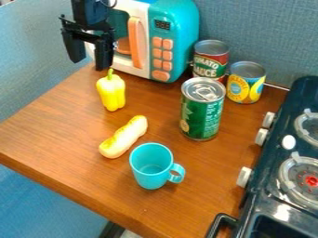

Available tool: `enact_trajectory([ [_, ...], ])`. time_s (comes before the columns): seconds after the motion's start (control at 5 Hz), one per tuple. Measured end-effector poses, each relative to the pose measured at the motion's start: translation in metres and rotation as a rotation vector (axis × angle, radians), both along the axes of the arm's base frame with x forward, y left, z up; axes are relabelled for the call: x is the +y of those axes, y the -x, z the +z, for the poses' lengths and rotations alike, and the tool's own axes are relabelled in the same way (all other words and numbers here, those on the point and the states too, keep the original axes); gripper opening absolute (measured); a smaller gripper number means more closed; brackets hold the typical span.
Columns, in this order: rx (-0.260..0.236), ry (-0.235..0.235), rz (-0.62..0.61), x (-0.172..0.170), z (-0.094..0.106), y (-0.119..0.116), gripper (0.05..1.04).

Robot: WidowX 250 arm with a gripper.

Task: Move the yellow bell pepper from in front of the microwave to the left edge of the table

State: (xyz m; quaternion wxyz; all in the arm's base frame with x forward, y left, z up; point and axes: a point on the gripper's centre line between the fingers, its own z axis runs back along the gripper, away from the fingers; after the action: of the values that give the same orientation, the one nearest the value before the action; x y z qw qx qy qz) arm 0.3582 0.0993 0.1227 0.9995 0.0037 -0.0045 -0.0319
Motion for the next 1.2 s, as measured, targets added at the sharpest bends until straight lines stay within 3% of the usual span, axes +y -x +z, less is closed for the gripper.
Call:
enact_trajectory([
  [0.2,0.044,0.012,-0.003,-0.001,-0.015,0.002,1.000],
  [0.4,-0.010,0.038,-0.048,-0.005,-0.018,-0.006,1.000],
  [0.6,-0.003,-0.001,-0.009,0.003,-0.013,-0.015,1.000],
  [1.0,0.060,-0.059,0.022,0.015,-0.025,-0.028,1.000],
  [1.2,0.073,-0.057,0.002,0.006,-0.031,-0.031,1.000],
])
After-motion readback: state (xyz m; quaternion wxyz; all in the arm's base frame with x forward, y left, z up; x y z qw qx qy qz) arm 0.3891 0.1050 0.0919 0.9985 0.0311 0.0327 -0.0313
